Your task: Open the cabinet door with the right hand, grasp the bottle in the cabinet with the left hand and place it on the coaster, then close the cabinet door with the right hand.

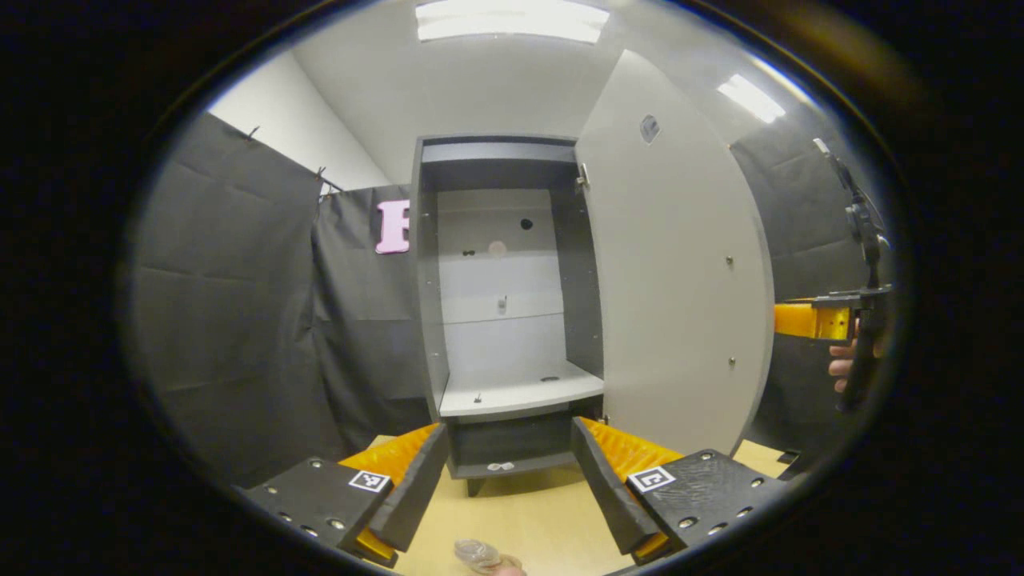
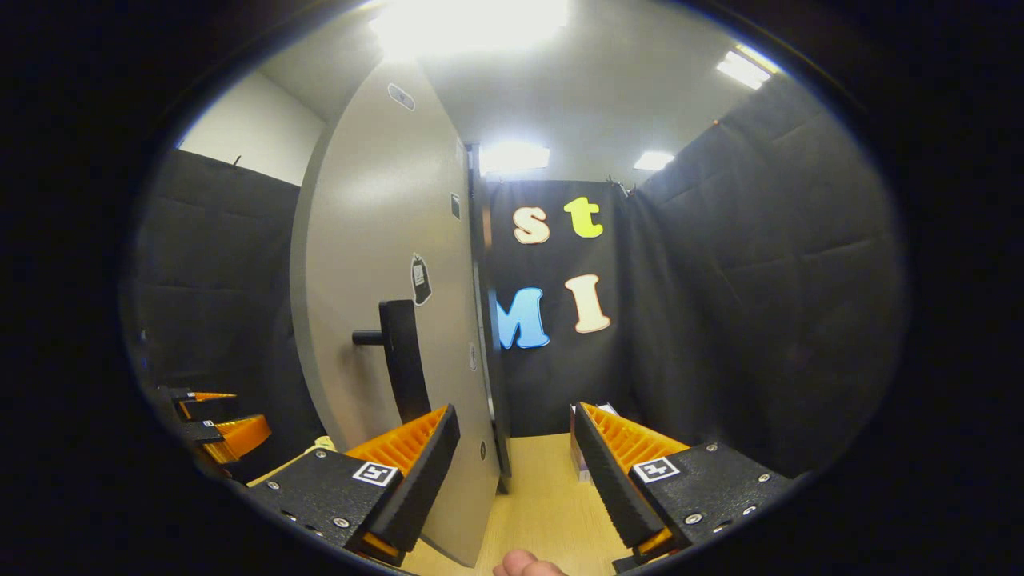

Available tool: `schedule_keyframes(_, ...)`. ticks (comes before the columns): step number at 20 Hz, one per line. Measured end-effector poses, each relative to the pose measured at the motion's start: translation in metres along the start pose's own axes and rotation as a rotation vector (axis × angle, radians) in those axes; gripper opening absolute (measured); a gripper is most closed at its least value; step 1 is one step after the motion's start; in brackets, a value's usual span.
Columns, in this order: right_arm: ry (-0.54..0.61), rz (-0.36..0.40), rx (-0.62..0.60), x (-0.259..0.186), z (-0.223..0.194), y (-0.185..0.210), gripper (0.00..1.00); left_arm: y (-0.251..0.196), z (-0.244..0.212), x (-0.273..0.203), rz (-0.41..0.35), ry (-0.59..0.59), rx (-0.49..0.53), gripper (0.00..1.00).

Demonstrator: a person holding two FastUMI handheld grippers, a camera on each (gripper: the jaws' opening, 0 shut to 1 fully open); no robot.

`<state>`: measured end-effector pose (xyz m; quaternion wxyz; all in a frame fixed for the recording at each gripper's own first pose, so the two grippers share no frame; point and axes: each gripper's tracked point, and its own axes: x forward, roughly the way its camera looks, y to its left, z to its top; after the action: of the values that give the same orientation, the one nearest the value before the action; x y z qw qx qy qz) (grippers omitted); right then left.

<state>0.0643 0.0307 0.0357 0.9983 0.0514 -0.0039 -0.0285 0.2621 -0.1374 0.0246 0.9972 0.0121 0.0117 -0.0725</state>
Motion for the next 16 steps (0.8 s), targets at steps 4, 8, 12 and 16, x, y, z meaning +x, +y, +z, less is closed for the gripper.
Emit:
schedule_keyframes(4,-0.029,0.064,0.041,0.009,-0.007,0.05,0.91,0.033,-0.016,0.003,0.029,-0.001,0.009,0.89)
schedule_keyframes(8,0.004,0.099,0.036,0.032,-0.024,0.084,0.92,0.066,-0.024,-0.005,0.098,0.028,0.026,0.92)
schedule_keyframes(12,0.019,0.128,0.061,0.047,-0.024,0.104,0.92,0.087,-0.026,-0.007,0.148,0.03,0.014,0.89)
schedule_keyframes(16,0.018,0.128,0.028,0.053,-0.025,0.107,0.93,0.096,-0.027,-0.005,0.173,0.033,-0.017,0.89)
